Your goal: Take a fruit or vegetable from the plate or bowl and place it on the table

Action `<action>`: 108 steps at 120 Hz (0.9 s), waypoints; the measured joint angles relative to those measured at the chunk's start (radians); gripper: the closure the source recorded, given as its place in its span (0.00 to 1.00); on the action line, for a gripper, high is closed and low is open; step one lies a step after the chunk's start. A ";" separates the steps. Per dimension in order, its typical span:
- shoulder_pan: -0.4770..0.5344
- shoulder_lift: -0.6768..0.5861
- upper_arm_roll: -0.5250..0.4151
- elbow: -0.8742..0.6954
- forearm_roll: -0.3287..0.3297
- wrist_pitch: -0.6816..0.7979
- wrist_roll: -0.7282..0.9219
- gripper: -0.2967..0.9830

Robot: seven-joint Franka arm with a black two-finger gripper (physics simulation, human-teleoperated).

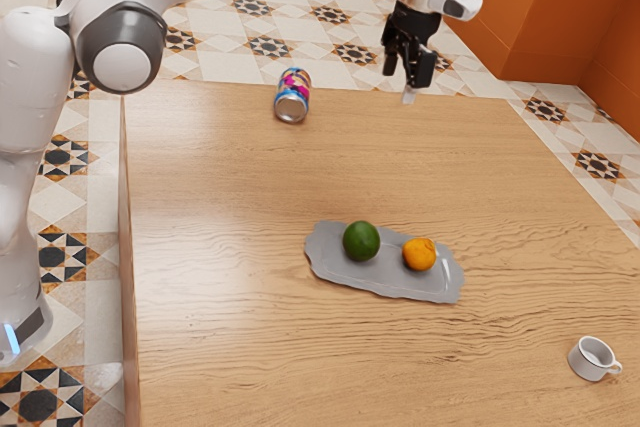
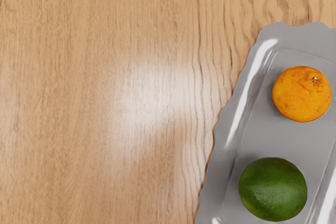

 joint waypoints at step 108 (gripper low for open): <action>-0.117 0.218 -0.095 0.008 0.001 0.098 0.015 0.23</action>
